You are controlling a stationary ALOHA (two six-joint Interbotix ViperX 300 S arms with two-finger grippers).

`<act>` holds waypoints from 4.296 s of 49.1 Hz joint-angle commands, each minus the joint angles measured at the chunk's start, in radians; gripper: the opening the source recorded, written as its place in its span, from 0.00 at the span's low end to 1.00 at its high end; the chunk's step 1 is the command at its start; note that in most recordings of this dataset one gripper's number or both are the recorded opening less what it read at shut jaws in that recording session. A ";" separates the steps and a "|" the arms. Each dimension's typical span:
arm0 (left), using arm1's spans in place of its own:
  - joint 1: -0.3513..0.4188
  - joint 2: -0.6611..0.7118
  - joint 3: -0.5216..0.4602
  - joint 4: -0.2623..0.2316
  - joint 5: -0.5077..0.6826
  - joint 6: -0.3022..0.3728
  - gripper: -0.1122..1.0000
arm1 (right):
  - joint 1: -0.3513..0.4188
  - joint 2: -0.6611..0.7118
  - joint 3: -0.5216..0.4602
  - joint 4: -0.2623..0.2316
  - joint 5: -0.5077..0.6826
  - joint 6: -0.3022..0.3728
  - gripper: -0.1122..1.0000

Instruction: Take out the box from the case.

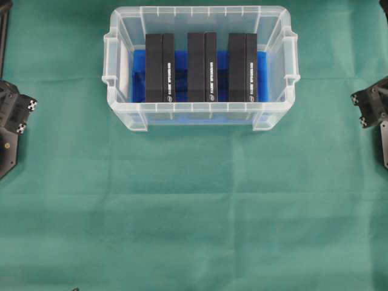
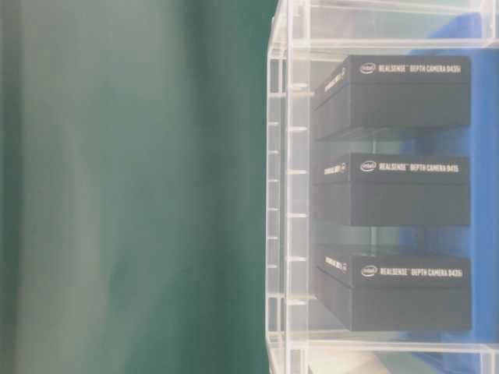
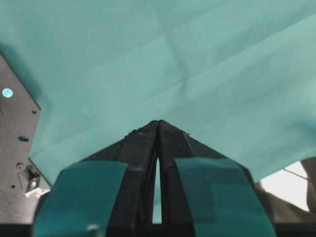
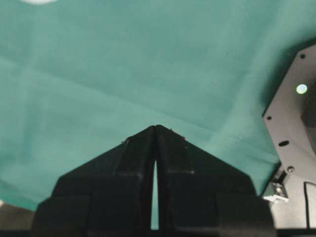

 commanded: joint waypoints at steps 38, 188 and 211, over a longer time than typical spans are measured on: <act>0.364 0.028 -0.043 0.063 -0.020 0.170 0.10 | -0.393 0.097 -0.043 -0.060 -0.020 -0.347 0.09; 0.374 0.026 -0.025 0.032 -0.011 0.138 0.91 | -0.256 0.715 -0.581 -0.029 -0.207 -0.179 0.95; 0.374 0.017 -0.018 0.032 -0.011 0.144 0.91 | -0.241 0.830 -0.709 -0.020 -0.204 -0.179 0.95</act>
